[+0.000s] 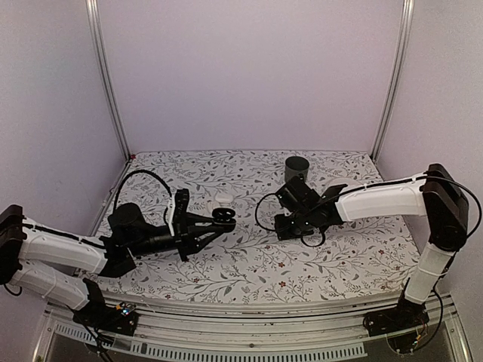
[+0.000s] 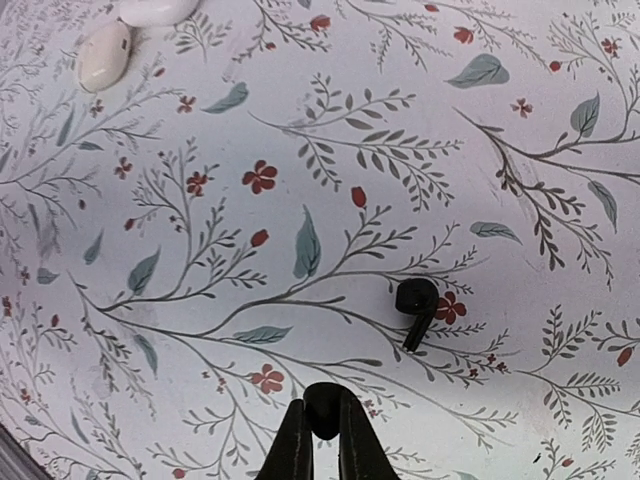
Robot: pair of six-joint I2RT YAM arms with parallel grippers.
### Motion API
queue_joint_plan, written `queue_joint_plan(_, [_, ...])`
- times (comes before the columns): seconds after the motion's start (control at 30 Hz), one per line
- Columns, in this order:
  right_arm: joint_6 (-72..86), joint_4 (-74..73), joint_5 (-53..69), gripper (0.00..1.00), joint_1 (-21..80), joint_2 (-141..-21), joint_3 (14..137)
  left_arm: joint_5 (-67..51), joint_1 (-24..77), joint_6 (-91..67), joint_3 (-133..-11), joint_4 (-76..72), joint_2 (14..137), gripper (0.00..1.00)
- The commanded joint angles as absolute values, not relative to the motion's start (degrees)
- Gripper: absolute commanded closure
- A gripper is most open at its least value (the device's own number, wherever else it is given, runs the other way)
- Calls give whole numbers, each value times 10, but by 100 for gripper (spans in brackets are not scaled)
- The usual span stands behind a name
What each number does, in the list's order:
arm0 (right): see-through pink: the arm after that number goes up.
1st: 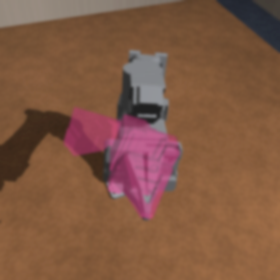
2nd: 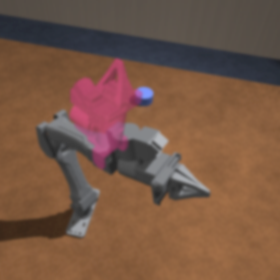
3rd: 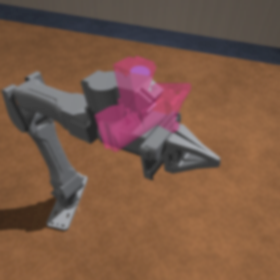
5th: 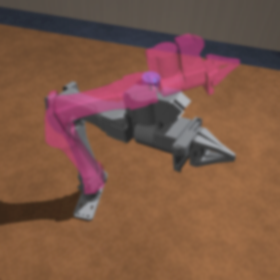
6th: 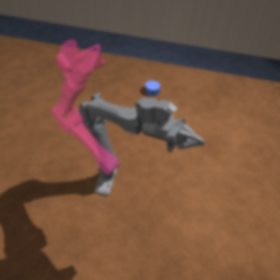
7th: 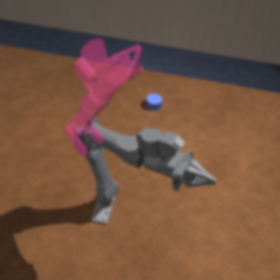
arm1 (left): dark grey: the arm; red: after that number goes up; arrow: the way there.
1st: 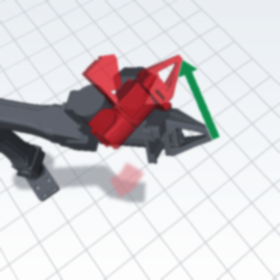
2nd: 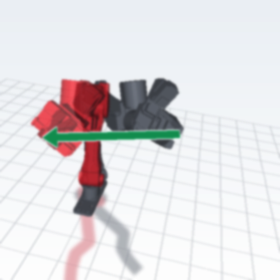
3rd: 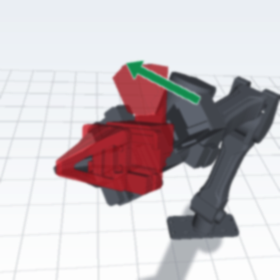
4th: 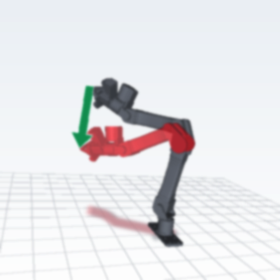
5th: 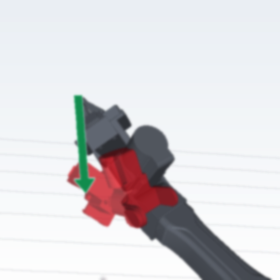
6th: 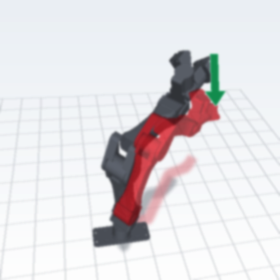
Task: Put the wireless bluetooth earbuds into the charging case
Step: Pick up the left earbud from the center of the board, then insert the left earbud into the left side groove of the charging case.
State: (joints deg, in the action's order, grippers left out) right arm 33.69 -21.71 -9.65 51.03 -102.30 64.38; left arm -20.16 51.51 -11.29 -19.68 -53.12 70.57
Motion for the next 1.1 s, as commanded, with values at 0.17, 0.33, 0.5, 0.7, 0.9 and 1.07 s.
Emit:
queue_joint_plan(0.17, [364,-68,-34,90,514,-864,571,-195,507,-93,-202,-638,778,100])
queue_joint_plan(0.33, [368,-45,-19,90,516,-806,557,-173,506,-82,-223,-663,828,100])
queue_joint_plan(0.5, [377,-10,0,90,517,-758,537,-155,505,-89,-238,-718,878,100])
queue_joint_plan(0.7, [385,53,8,90,541,-717,520,-153,505,-98,-264,-750,917,100])
queue_joint_plan(0.9, [398,133,15,90,565,-703,497,-169,507,-110,-284,-761,924,100])
queue_joint_plan(1.07, [397,182,14,90,588,-725,502,-184,510,-118,-292,-766,925,100])
